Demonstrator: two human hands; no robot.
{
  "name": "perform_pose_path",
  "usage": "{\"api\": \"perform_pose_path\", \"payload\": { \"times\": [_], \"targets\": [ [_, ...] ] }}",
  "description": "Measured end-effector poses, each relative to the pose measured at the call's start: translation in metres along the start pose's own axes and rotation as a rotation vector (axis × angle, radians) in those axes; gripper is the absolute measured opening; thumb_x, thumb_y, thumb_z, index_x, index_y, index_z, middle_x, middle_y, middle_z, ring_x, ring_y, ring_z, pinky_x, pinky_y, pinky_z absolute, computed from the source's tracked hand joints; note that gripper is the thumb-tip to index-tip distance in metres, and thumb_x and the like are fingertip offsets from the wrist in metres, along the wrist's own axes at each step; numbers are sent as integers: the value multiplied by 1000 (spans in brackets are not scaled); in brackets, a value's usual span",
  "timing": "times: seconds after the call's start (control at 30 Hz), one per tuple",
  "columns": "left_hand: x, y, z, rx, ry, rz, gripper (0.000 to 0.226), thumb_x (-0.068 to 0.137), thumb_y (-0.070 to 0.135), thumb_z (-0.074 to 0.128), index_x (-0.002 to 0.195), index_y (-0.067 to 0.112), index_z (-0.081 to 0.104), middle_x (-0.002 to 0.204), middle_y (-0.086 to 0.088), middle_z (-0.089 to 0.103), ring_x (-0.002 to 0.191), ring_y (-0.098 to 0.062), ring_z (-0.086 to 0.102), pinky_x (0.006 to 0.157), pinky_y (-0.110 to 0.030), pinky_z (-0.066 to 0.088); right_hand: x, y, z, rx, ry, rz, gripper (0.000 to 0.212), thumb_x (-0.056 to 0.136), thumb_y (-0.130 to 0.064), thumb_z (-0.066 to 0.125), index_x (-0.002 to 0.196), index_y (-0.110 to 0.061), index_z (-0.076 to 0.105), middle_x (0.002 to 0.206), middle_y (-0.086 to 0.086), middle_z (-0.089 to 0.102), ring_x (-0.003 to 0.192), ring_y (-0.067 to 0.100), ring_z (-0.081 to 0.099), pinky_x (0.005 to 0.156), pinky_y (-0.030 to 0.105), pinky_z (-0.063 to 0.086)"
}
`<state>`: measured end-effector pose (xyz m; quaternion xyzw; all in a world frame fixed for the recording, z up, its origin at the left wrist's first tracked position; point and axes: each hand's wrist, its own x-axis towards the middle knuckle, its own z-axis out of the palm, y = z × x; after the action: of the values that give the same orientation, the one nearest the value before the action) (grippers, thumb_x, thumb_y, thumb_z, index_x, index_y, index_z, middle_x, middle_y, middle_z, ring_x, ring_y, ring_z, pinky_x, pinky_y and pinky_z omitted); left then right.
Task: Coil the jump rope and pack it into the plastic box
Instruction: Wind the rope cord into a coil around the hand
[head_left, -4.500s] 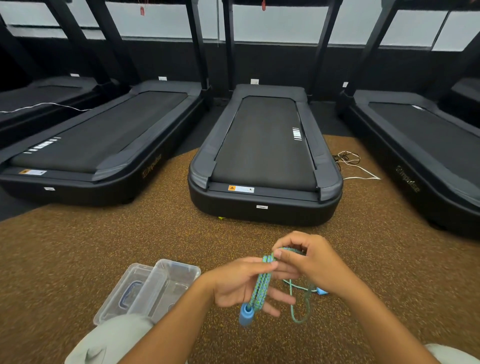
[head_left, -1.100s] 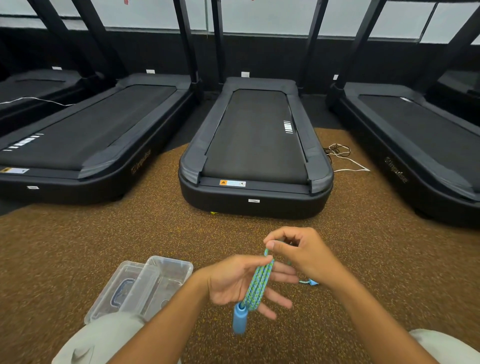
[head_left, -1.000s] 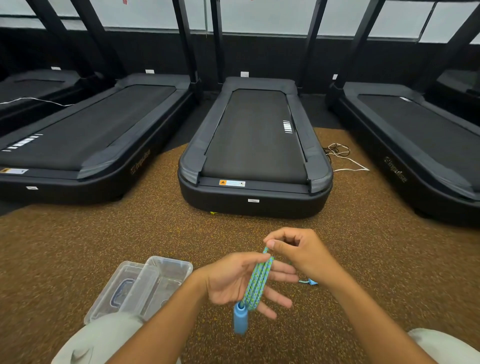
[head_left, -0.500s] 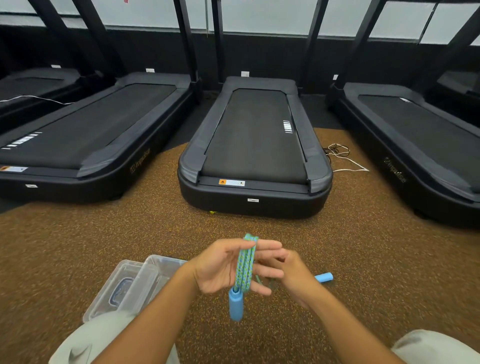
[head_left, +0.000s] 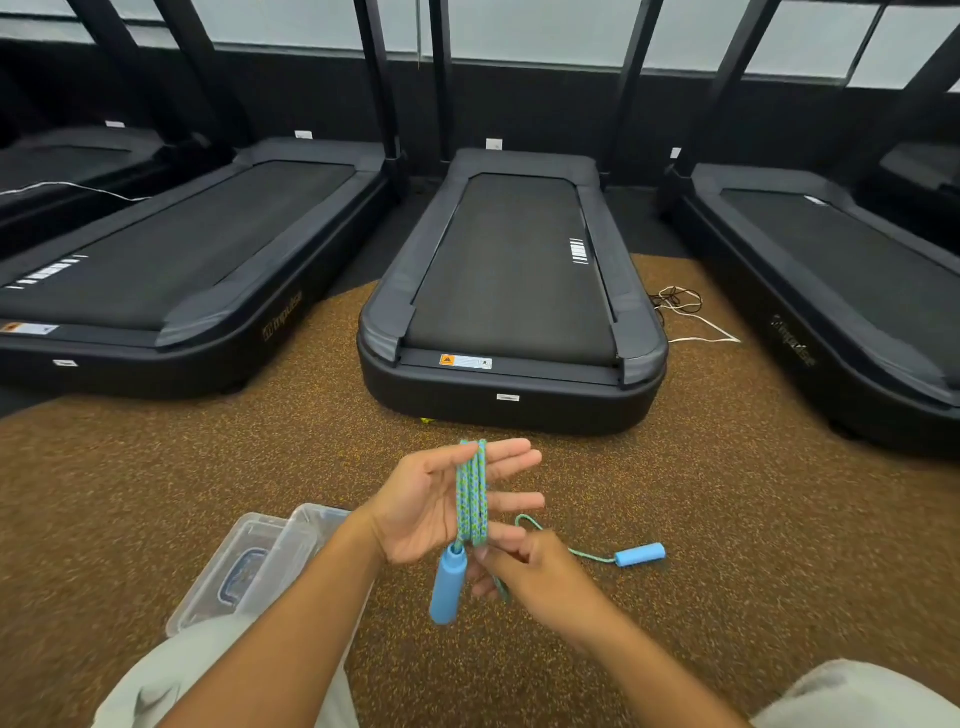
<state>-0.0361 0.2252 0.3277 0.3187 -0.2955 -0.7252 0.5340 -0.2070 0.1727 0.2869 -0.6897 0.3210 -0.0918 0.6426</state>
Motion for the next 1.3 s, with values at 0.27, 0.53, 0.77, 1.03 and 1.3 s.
{"api": "perform_pose_path", "payload": {
  "times": [0.27,0.53,0.77,1.03,1.3],
  "targets": [
    [0,5,-4,-45,114,74,60,103,42,31,150,8,45,156,-7,48,140,-44,46,109,-65,37,-17,-18,1,-93,-219,32,20,106,-23,56,102,-11,71,84,4,73,69,29,71,53,27,56],
    [-4,8,-2,-23,158,84,59,103,42,30,150,10,46,154,-6,51,138,-42,50,108,-65,40,-33,-45,0,-355,-131,-156,29,100,-33,62,81,-13,68,66,16,69,44,17,60,41,21,43],
    [-4,9,6,-34,187,77,59,103,41,30,148,7,47,151,-10,55,135,-43,53,114,-64,36,-38,-61,-17,-440,19,-387,28,93,-31,69,70,-15,67,58,-2,61,48,5,38,54,23,32],
    [4,-5,15,-4,135,-8,60,105,44,31,143,3,52,135,-19,64,112,-36,62,92,-52,55,-37,-76,-50,-248,142,-450,7,90,-11,77,85,-16,78,73,-13,75,57,1,57,57,19,46],
    [12,-23,28,20,105,-53,54,104,48,36,128,9,65,126,-13,69,86,-29,70,66,-38,60,-21,-67,-66,-105,212,-406,9,94,-8,73,91,-15,78,87,10,80,84,24,81,80,46,66]
  ]
}}
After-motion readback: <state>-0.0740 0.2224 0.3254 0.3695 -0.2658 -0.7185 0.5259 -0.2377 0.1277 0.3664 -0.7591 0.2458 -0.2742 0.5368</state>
